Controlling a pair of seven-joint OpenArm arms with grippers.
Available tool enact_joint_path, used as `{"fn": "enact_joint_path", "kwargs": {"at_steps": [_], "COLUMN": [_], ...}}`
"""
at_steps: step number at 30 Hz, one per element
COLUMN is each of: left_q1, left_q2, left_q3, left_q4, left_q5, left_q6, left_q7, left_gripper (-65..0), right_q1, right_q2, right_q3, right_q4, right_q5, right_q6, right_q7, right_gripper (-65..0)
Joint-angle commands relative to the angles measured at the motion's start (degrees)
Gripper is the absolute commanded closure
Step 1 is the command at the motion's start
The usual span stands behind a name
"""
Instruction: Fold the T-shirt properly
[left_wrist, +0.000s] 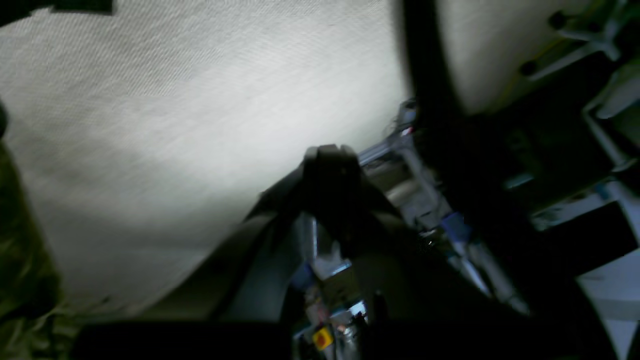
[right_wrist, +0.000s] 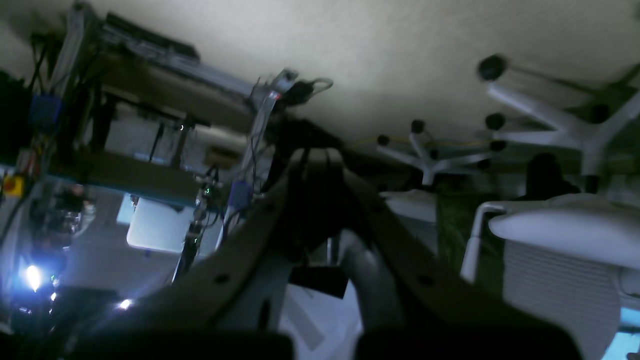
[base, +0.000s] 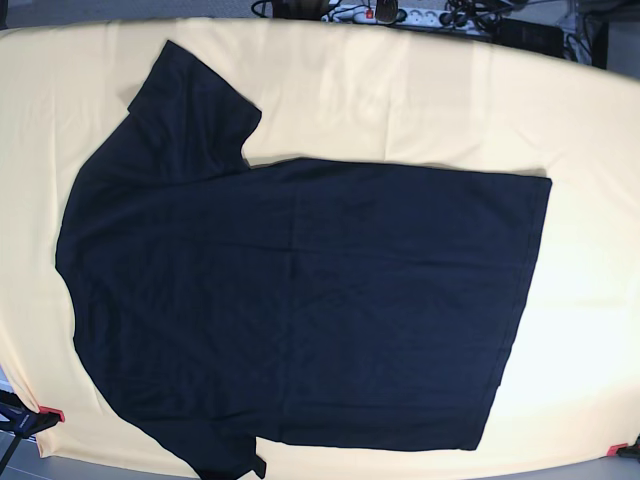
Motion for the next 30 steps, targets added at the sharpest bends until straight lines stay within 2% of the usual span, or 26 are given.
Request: {"fn": "enact_joint_path", "kwargs": {"at_steps": [1, 6, 11, 17, 19, 24, 27, 30], "left_q1": [1.88, 8.63, 17.16, 29.75, 33.68, 42.12, 46.01, 49.53], "left_q2": [-0.57, -4.04, -8.5, -17.57, -20.94, -27.74, -29.77, -30.45], "left_q3": [0.02, 0.07, 0.07, 0.0, 0.0, -2.16, -6.67, -13.07], "left_q4": [1.16, 9.44, 22.21, 43.8, 51.91, 70.53, 79.78, 87.65], "left_q5": [-0.15, -2.75, -3.04, -6.34, -6.29, -0.66, 2.38, 3.06], "left_q6": [-0.46, -0.46, -0.44, -0.13, 2.25, 8.11, 9.18, 9.51], "left_q7": [1.33, 1.33, 1.09, -0.96, -2.67, -5.79, -6.38, -6.25], "left_gripper": [0.0, 0.0, 0.0, 0.0, 0.0, 0.0, 0.0, 0.0], "right_q1": [-1.18, -6.05, -14.27, -27.65, -32.09, -41.27, -45.27, -48.37], "right_q2": [0.31, 0.37, 1.44, 3.91, 5.53, 10.32, 11.8, 11.93], "right_q3": [0.15, 0.13, 0.15, 0.15, 0.15, 0.15, 0.17, 0.24], "right_q4": [0.07, 5.2, 18.86, 41.68, 50.14, 69.75, 78.73, 85.74], "right_q5": [-0.2, -0.24, -0.22, -0.2, -0.2, -0.26, -2.34, -8.79], "right_q6": [0.22, -0.46, -0.09, 0.31, -0.42, -5.86, -11.32, -16.79], "right_q7": [-1.36, -1.31, 1.53, 3.78, 5.77, 9.44, 9.42, 9.64], "right_gripper": [0.0, 0.0, 0.0, 0.0, 0.0, 0.0, 0.0, 0.0]}}
